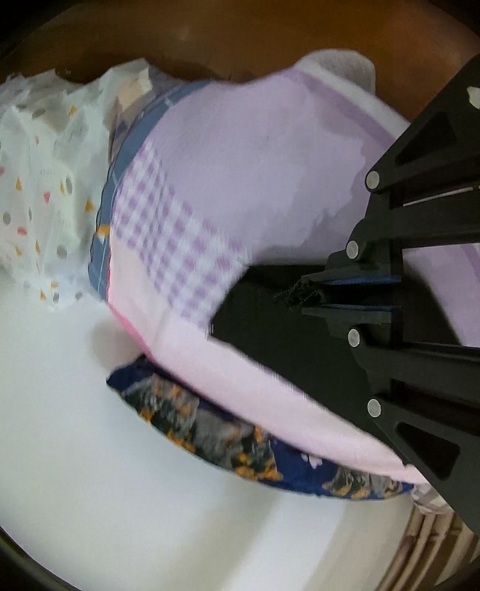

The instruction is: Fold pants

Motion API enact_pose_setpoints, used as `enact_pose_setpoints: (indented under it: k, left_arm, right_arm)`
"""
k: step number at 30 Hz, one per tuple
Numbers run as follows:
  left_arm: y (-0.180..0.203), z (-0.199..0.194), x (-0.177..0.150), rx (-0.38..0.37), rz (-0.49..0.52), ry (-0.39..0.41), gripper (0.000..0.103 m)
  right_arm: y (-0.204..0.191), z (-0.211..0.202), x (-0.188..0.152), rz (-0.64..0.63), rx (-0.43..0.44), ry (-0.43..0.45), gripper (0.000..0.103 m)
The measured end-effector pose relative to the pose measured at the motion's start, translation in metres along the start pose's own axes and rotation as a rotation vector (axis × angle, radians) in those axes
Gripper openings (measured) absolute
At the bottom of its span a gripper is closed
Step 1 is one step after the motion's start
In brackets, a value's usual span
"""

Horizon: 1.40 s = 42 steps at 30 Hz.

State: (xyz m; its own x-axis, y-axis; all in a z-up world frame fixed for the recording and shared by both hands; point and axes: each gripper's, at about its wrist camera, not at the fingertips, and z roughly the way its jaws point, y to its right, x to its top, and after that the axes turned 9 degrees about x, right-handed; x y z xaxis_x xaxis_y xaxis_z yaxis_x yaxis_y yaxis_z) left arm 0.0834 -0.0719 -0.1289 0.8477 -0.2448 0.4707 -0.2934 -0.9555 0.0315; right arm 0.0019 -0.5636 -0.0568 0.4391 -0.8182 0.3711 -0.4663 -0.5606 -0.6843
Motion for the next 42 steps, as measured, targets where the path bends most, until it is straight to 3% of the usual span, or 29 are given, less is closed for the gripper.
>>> enact_pose_setpoints:
  k: [4,10,15,21,27,38,41,42]
  left_arm:
    - [-0.015,-0.012,0.005,-0.038,-0.062,0.031,0.067]
    - [-0.045,-0.036,0.006,-0.027,-0.125,0.095,0.067]
    - [-0.067,-0.046,0.003,-0.019,-0.174,0.122,0.067]
    - [-0.084,-0.053,-0.005,-0.020,-0.218,0.135,0.067]
    - [-0.092,-0.058,-0.007,-0.050,-0.239,0.142,0.067]
    - [-0.093,-0.058,-0.003,-0.128,-0.274,0.141,0.067]
    - [-0.092,-0.058,-0.002,-0.150,-0.278,0.132,0.067]
    - [-0.091,-0.058,-0.002,-0.157,-0.280,0.130,0.067]
  right_arm:
    - [-0.034,0.005,-0.001,-0.035,0.075,-0.026,0.008]
    - [-0.095,0.023,-0.018,-0.099,0.202,-0.103,0.008]
    - [-0.154,0.046,-0.054,-0.191,0.296,-0.234,0.008]
    - [-0.217,0.082,-0.121,-0.302,0.388,-0.446,0.008]
    - [-0.243,0.114,-0.193,-0.430,0.375,-0.660,0.008]
    - [-0.240,0.118,-0.252,-0.637,0.298,-0.820,0.009]
    - [-0.242,0.119,-0.255,-0.655,0.289,-0.843,0.020]
    - [-0.242,0.118,-0.254,-0.639,0.302,-0.853,0.030]
